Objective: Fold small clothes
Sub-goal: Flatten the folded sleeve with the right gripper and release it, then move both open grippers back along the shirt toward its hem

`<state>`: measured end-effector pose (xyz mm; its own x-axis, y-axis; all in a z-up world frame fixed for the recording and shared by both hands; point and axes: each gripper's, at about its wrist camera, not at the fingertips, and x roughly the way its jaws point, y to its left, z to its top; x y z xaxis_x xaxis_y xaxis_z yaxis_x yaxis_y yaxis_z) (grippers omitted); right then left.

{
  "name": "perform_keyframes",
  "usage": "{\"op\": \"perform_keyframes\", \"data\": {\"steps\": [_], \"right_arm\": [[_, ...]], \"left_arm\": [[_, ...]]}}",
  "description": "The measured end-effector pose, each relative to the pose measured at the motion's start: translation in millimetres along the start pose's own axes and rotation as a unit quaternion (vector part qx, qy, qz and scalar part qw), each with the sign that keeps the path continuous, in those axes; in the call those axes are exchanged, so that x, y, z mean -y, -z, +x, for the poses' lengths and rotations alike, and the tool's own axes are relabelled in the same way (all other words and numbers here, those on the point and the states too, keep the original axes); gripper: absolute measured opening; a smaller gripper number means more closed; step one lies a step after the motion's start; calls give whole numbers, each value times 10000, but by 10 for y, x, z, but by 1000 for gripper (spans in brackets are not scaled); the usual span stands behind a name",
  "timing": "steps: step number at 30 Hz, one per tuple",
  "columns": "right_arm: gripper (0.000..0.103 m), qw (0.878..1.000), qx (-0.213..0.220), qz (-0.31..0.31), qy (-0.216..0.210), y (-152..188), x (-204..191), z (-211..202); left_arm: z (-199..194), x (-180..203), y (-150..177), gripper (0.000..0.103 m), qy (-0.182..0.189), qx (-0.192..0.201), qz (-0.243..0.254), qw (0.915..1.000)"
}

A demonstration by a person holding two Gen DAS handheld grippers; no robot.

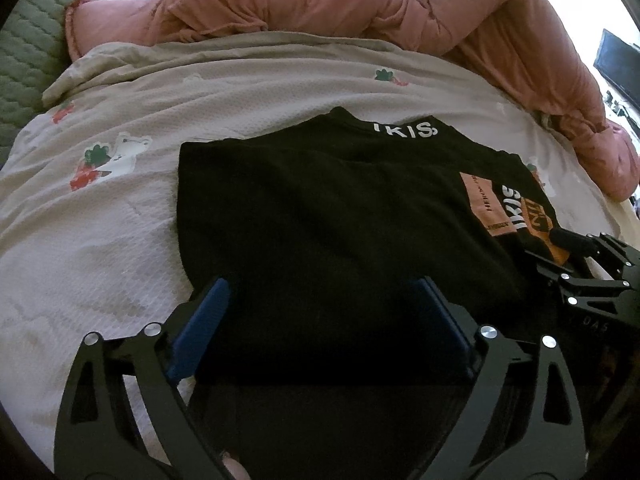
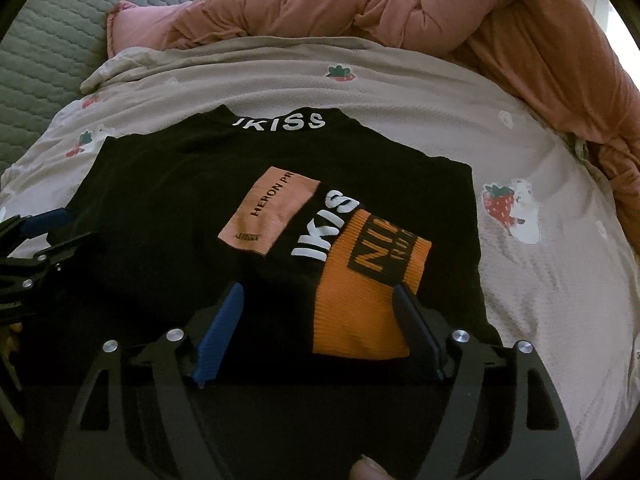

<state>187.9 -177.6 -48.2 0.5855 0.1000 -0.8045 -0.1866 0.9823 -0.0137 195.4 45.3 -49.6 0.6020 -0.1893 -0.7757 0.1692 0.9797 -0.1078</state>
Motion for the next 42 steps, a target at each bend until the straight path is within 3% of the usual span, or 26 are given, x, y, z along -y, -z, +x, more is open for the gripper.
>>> {"op": "perform_keyframes", "data": {"steps": [4,18,34,42], "right_arm": [[81,10000,37,-11,2,3,0,-36],[90,9999,101,-87,35,20,-58,-108],[93,9996,222,-145,11,33,-159,-256],[94,9992,376,-138,-34,9,-165,-410]], "left_arm": [[-40,-20,5,93,-29,43,-23,10000],[-190,-270,14,93,-94,99,-434,9990],[-387,-416,96,93,-312,301,-551,9975],[-562,-354,157,93,-468,357,-385,9975]]}}
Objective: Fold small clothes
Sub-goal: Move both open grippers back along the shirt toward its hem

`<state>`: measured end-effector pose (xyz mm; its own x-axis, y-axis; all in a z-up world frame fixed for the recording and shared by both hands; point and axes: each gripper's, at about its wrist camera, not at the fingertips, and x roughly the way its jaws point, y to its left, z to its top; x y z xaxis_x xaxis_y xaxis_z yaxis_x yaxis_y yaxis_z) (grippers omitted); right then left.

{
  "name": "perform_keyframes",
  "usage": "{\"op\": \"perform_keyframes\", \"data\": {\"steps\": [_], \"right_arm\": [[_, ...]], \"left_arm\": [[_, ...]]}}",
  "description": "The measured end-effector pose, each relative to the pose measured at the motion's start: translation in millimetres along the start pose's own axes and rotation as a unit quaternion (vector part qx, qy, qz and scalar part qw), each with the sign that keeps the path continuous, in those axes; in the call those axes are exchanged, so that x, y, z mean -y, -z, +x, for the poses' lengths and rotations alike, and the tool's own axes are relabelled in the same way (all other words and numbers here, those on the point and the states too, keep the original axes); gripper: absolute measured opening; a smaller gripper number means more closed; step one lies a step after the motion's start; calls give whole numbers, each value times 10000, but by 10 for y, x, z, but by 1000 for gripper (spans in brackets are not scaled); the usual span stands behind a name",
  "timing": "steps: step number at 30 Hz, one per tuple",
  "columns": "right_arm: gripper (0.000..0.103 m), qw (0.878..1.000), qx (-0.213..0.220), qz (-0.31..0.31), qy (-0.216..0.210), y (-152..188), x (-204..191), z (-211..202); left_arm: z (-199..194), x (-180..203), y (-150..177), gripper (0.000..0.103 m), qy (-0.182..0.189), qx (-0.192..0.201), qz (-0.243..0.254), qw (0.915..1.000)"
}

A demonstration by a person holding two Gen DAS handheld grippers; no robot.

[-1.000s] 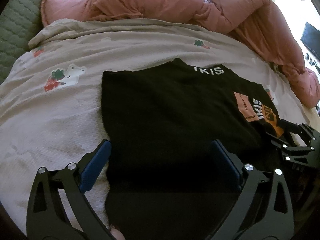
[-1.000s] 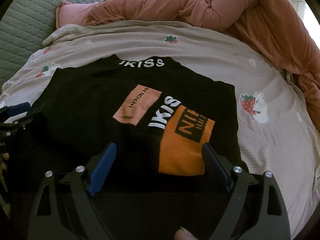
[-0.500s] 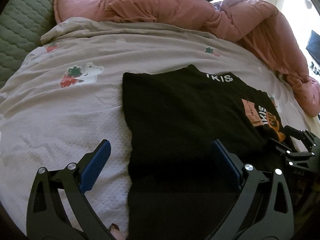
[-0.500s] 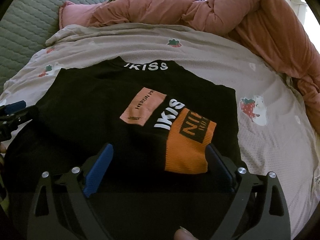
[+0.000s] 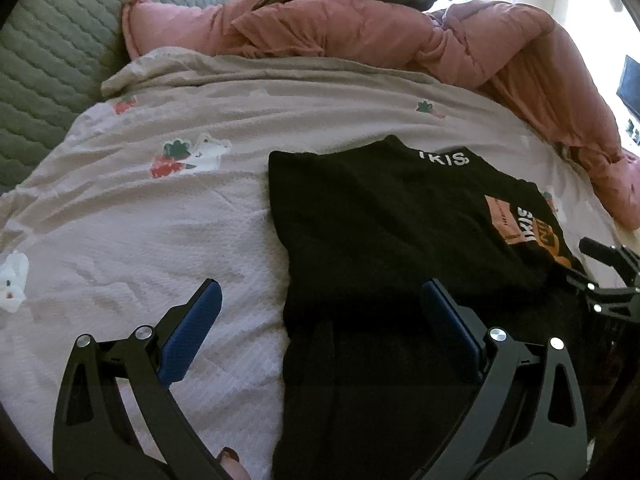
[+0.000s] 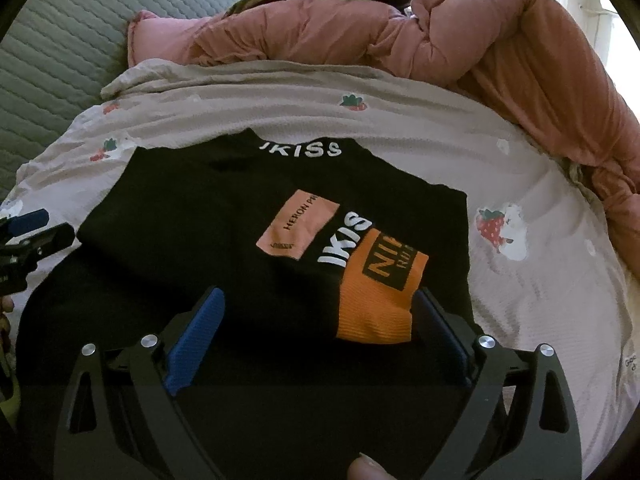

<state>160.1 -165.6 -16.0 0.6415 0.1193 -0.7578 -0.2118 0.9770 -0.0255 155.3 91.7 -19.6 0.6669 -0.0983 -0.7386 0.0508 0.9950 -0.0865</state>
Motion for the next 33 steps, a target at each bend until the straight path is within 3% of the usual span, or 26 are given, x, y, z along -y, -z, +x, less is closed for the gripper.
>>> {"op": "perform_keyframes", "data": {"steps": [33], "right_arm": [[96,9981,588,109,-165,63,208,-744]], "left_arm": [[-728,114,151,93,-367,284,199,9987]]}}
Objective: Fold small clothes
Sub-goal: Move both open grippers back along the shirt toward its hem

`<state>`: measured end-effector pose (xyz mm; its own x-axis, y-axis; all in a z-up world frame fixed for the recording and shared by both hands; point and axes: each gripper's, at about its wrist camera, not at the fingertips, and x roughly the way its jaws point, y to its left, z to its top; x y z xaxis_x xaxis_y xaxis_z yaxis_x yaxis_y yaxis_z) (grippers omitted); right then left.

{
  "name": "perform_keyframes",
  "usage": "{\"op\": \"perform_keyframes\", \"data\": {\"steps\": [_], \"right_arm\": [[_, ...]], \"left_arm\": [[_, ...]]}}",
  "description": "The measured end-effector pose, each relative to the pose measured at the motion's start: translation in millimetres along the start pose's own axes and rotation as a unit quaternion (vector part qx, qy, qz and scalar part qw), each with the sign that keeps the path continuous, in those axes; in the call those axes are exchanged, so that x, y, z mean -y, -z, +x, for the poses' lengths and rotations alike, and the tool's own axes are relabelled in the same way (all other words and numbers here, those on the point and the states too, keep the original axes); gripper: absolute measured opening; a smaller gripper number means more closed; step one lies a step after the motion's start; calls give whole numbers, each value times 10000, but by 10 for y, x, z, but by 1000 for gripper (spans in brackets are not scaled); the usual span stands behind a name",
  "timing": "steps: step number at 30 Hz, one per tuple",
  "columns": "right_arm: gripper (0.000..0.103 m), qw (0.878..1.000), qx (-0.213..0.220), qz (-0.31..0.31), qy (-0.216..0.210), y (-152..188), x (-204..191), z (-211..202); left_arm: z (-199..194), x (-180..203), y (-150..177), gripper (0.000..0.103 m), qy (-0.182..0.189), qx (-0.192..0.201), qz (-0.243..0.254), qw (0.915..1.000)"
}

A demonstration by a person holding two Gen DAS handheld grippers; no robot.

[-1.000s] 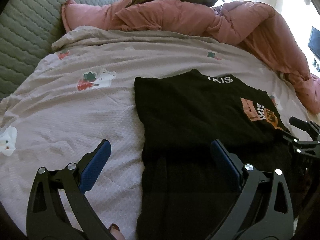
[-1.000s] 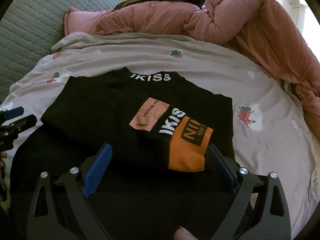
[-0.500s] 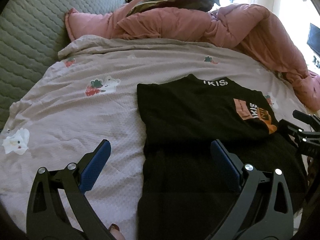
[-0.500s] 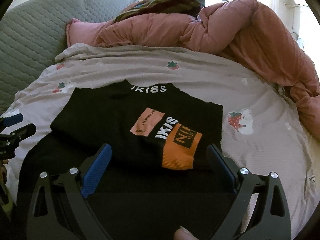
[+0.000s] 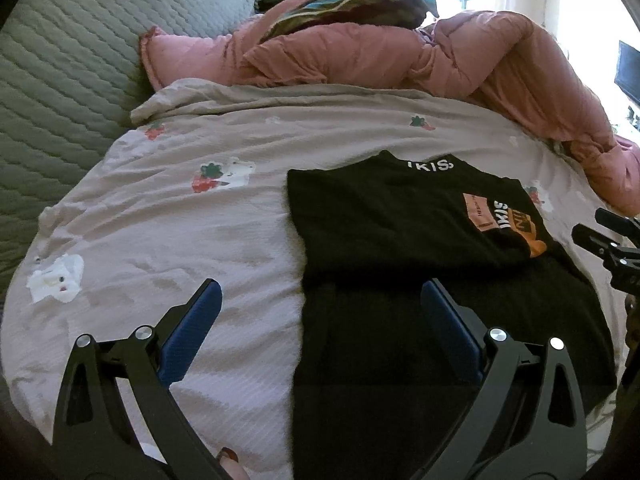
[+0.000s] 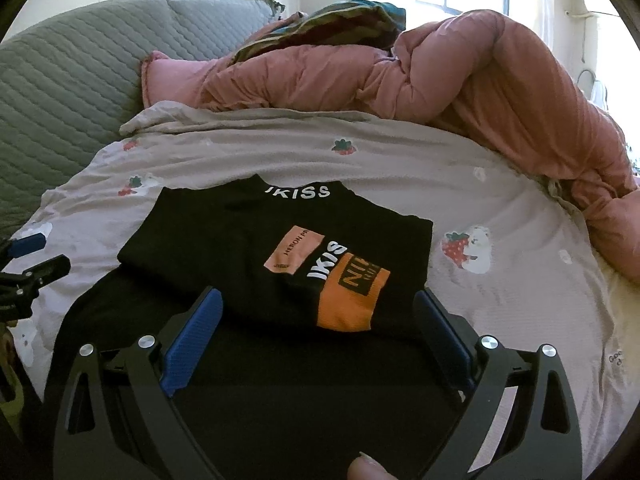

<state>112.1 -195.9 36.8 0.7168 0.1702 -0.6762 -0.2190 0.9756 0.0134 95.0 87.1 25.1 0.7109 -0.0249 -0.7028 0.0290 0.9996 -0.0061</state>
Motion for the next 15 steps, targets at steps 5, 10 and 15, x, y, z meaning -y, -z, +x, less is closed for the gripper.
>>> {"op": "perform_keyframes", "data": {"steps": [5,10,15], "right_arm": [[96,10000,66,-29,-33,33,22,-128],[96,9999,154,-14,-57,92,95,-278],[96,9998,169,-2,-94,196,179,-398]], "left_arm": [[-136,-94,45,93,-106,20,-98,9999],[-250,-179,125,93,-199,-26,-175,9996],[-371,-235,228,93,-287,-59,-196,9994]]}}
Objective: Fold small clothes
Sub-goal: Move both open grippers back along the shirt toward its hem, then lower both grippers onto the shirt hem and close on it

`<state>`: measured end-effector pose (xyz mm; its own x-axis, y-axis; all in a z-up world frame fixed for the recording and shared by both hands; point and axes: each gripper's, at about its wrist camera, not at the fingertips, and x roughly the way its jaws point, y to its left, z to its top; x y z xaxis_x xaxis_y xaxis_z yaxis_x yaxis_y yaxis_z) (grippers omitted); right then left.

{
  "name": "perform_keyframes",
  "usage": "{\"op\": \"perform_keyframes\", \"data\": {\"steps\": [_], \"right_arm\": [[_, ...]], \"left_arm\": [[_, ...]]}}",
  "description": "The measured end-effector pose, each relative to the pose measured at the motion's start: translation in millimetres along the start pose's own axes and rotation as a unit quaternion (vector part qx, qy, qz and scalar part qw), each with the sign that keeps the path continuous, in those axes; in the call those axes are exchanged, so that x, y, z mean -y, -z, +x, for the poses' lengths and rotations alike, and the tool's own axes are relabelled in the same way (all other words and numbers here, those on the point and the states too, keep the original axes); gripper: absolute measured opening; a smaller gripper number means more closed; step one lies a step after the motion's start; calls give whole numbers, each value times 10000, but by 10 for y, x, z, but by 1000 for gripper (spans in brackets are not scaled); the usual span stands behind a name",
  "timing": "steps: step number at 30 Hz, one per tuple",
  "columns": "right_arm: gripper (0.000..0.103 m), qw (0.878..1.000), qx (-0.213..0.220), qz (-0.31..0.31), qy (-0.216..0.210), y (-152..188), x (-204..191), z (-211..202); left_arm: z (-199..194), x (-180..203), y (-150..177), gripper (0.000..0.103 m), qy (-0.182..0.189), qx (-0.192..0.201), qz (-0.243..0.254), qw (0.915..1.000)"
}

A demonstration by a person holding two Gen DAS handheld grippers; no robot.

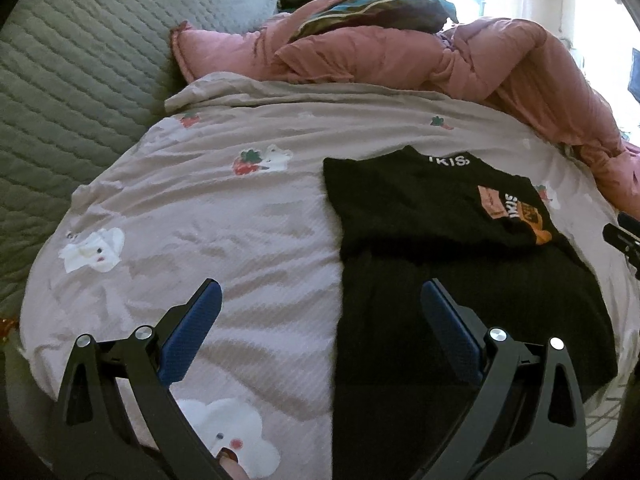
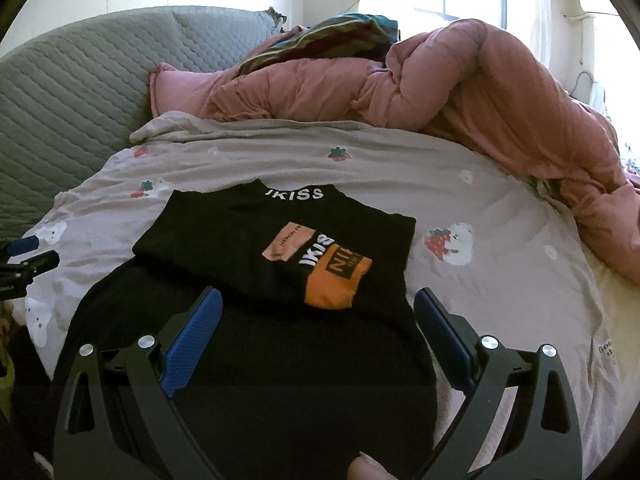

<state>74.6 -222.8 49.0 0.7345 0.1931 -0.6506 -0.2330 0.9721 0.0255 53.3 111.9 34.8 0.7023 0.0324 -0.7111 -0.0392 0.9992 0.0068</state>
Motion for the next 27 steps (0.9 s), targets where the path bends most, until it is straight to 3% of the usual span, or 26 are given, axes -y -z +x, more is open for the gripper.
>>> {"op": "perform_keyframes", "data": {"steps": [13,24,27], "right_arm": [[96,10000,-20,-1,50,285,209,-270],[96,9998,-198,35,92,603,360,-406],[96,9996,-247,90,90,683,413,-433]], "left_arm": [[-247,-188,397,93,109,-243,-256,9993],[-266,-168,791,93,618,-647,-492,9948],[-234,-140,871,88,744,-761,-531,9929]]}}
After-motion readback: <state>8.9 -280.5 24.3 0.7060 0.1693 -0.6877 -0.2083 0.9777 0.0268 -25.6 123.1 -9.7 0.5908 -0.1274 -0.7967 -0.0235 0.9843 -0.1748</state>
